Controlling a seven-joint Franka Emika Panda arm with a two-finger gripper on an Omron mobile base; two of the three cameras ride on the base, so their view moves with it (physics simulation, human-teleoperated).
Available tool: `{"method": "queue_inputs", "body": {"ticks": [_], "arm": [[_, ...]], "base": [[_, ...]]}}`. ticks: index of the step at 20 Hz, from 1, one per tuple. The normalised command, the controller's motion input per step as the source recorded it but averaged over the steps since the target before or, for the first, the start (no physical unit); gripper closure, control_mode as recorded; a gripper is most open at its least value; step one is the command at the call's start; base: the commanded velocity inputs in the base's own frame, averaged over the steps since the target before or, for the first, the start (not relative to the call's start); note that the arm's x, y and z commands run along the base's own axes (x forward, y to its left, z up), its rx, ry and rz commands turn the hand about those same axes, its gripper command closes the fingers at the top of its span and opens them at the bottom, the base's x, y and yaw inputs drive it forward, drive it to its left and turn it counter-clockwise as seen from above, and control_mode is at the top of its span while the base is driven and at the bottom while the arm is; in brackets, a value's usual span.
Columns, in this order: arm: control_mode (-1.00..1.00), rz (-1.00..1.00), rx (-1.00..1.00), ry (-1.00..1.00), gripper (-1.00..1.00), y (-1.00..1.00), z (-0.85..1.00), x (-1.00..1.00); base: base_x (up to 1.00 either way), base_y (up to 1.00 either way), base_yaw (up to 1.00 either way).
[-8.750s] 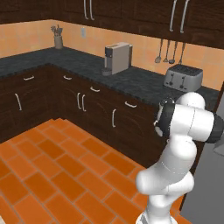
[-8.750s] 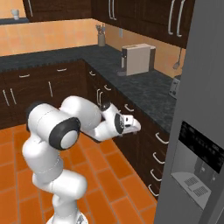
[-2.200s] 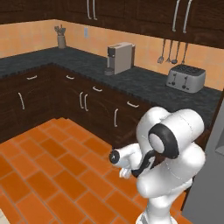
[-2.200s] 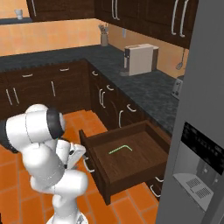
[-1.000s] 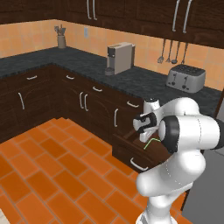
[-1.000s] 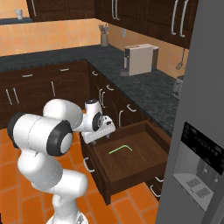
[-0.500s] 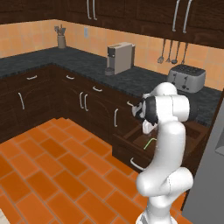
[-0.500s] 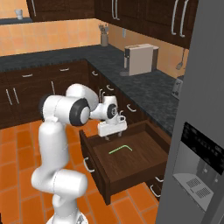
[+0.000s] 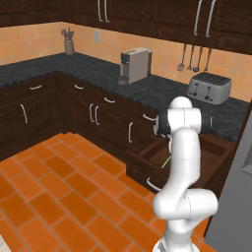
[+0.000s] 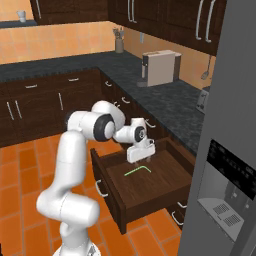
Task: Take a straw from the drawer in front and place it inside the glass cup on the dining counter.
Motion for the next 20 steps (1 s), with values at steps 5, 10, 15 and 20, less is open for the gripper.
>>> {"method": "queue_inputs", "body": {"ticks": [5,10,15,20], "arm": [[-1.00,0.30,0.05,-0.19,-1.00,-0.19,-0.38,0.00],[-1.00,0.26,0.06,-0.25,-1.00,-0.03,-0.32,0.00],[-1.00,0.09,0.02,-0.15,-1.00,0.00,-0.23,0.16],[-1.00,0.00,0.01,0.00,-1.00,0.00,-0.22,0.37]], "base": [[0.00,0.00,0.00],[0.00,0.00,0.00],[0.00,0.00,0.00],[0.00,0.00,0.00]]}}
